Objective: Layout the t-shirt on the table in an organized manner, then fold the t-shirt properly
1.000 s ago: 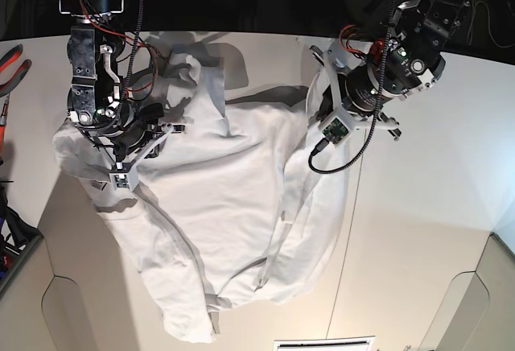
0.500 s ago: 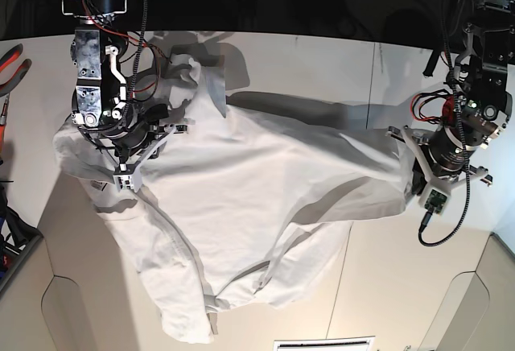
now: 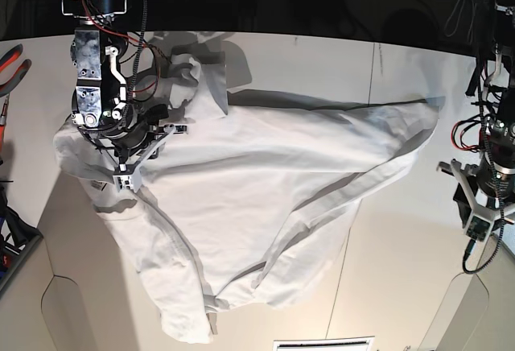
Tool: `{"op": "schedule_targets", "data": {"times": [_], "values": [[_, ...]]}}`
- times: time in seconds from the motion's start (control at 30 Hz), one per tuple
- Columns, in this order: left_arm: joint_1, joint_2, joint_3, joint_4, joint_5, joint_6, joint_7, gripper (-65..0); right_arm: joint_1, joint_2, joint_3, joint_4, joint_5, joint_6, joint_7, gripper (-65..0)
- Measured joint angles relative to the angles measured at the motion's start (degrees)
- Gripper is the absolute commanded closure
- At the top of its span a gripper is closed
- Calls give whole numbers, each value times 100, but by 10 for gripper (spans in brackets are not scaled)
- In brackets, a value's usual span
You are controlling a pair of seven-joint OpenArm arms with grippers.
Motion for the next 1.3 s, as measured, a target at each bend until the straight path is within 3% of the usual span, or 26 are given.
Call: {"op": "schedule_targets", "data": {"times": [0.07, 0.1, 0.17, 0.23, 0.33, 0.37, 0.5, 0.67, 0.83, 1.03, 1.17, 1.3], "values": [[-50, 0, -9, 0, -157, 31, -2, -262, 0, 0, 0, 0, 0, 0, -2, -10], [-59, 9, -7, 0, -483, -181, -2, -261, 0, 0, 0, 0, 0, 0, -2, -10], [-39, 33, -2, 0, -1178, -988, 11, -256, 0, 0, 0, 0, 0, 0, 0, -10], [-33, 155, 15, 0, -1720, -1694, 22, -208, 0, 0, 0, 0, 0, 0, 0, -10], [-76, 435, 131, 0, -2109, -2352, 15, -168, 0, 0, 0, 0, 4, 0, -2, -10], [-122, 527, 221, -13, -2135, -2417, -2, -169, 0, 0, 0, 0, 4, 0, -2, -10], [-643, 702, 789, -603, -1998, -2420, -162, -171, 0, 0, 0, 0, 11, 2, 0, -10], [-1569, 916, 1681, -1869, -1624, -2393, -328, -274, 0, 0, 0, -4, 7, -2, 2, -10], [-2406, 1298, 2326, -2822, -1631, -2376, -459, -280, 0, 0, 0, -4, 20, -2, 0, -10], [-3348, 1878, 2889, -4096, -1032, -1891, -951, -280, 2, 0, 0, -4, 22, -9, 0, -10], [-3901, 2271, 3171, -5261, -826, -1812, -1200, -280, 2, 0, 0, -4, 20, -13, 0, -10], [-4201, 2586, 3300, -6046, -455, -1408, -1532, -279, 0, 0, 0, -4, 20, -13, 0, -10]]}}
